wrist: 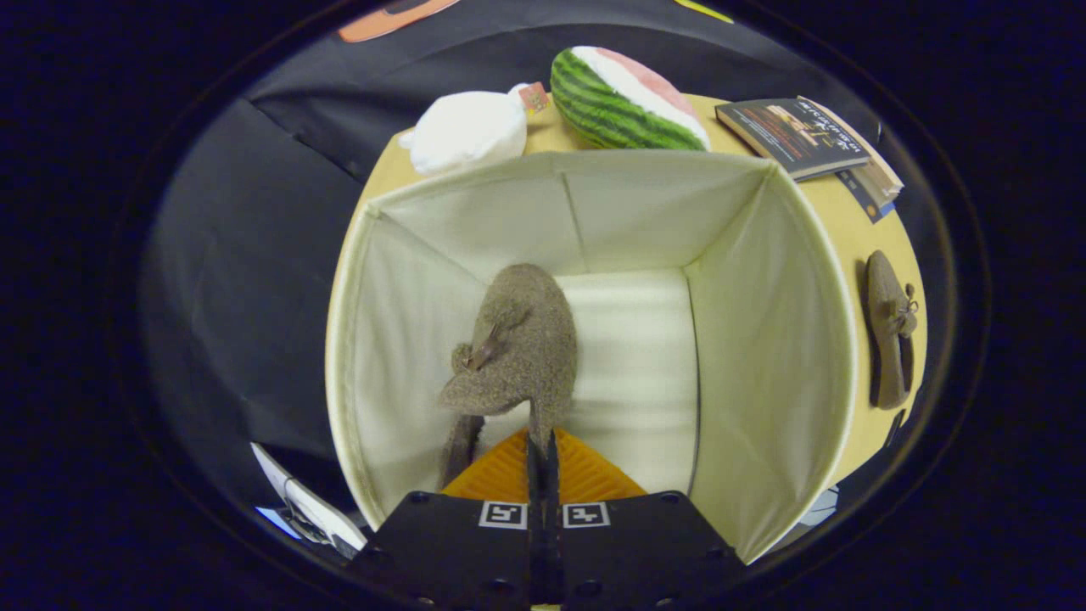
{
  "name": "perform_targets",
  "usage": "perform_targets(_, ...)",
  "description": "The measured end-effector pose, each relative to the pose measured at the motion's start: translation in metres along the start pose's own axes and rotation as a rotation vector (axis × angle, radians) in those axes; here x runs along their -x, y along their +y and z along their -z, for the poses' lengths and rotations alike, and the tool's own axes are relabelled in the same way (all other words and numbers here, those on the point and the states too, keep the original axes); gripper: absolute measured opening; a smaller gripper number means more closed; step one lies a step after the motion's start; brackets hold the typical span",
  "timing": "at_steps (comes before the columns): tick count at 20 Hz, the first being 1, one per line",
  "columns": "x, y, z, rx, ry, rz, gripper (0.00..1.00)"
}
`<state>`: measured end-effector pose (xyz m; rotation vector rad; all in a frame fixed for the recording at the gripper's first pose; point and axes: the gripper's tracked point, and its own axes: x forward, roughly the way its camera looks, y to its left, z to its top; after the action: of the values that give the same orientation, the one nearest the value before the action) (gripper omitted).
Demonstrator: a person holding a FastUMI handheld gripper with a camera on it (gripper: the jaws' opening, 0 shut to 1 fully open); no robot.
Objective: Open the storage box then place both shoes into the box .Put the left shoe in first, then the right shoe, with the right side of both shoes facing outward in a uniform manner.
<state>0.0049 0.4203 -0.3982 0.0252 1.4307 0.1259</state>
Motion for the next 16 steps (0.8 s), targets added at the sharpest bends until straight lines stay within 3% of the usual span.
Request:
perform_targets(4, -0.024, -0.008, 0.014, 0.069, 0.054, 0.063, 0.01)
perform_targets(9, -0.022, -0.006, 0.013, 0.141, 0.034, 0.051, 0.05)
perform_targets(10, -0.019, -0.007, 0.014, 0.15, 0.034, 0.045, 0.11)
perform_targets(11, -0.014, -0.005, 0.016, 0.154, 0.031, 0.021, 0.11)
perform_targets(12, -0.007, -0.004, 0.017, 0.169, 0.034, 0.002, 0.3)
perform_targets(13, 0.001, -0.006, 0.019, 0.189, 0.027, -0.006, 0.33)
perform_targets(15, 0.023, -0.008, 0.017, 0.241, -0.001, -0.03, 0.51)
perform_targets(16, 0.036, -0.007, 0.017, 0.263, -0.015, -0.054, 0.66)
